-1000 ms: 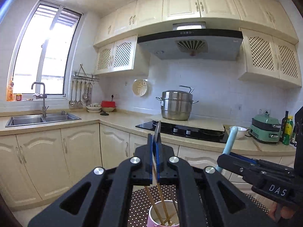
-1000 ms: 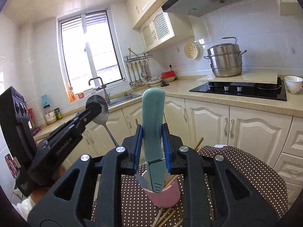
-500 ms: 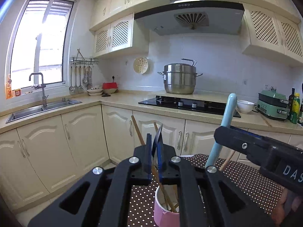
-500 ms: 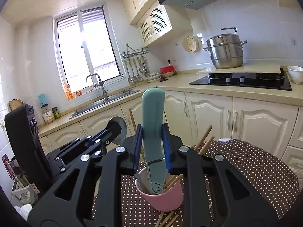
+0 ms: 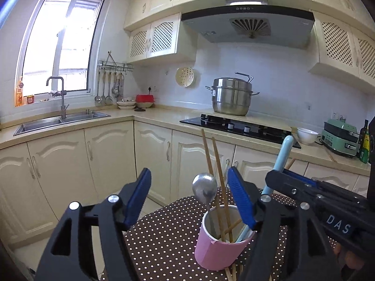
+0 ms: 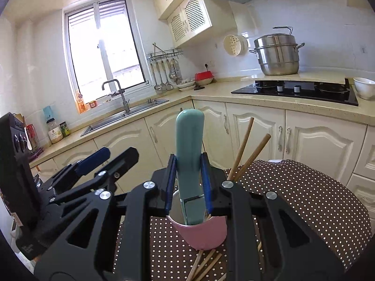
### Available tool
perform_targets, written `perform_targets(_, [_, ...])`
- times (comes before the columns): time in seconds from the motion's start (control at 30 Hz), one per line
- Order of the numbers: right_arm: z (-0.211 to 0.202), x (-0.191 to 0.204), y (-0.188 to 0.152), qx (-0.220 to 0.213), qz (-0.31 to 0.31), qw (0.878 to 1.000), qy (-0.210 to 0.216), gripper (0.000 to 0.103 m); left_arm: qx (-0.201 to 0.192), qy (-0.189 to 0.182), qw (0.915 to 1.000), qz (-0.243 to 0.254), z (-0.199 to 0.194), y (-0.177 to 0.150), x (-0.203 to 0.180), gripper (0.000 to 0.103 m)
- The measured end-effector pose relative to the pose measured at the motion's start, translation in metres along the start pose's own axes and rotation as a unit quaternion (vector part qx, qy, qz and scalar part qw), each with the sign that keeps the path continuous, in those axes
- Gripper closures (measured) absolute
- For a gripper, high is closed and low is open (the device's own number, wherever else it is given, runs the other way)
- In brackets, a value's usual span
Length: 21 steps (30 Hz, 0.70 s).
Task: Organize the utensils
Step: 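Open the left tool over the cup while the right tool releases the knife inside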
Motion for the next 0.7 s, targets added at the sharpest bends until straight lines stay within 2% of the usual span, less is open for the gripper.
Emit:
perform_targets(0.2, [0.005,-0.001,-0.013,0.013,-0.006,1.0,-0.013,0.082,0.004,0.034,0.9994,0.009,-0.009,-0.005,0.017,0.033])
perform_targets(0.37, [0.009,-0.002,-0.025,0.026,-0.019,0.999,-0.027,0.082,0.011,0.045,0.9987,0.021,-0.012,-0.008,0.026,0.033])
perform_targets(0.57, [0.018,0.0,-0.04,0.047,-0.03,0.998,-0.039,0.082,0.029,0.045,0.9984,0.015,-0.014,-0.016,0.034,0.033])
perform_targets(0.7, [0.017,0.001,-0.04,0.043,-0.019,0.998,-0.037,0.081,0.032,0.047,0.9983,0.015,-0.017,-0.018,0.038,0.033])
Point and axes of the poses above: each gripper's, at about its wrist camera, not at the fingertips, and z roughly the way its jaws point, x to its left, y to its top, the point moved 9 cm from there along z, roughly the way its jaws point, and after that the axes turned 1 degree about -x, right-handed, at the moved point
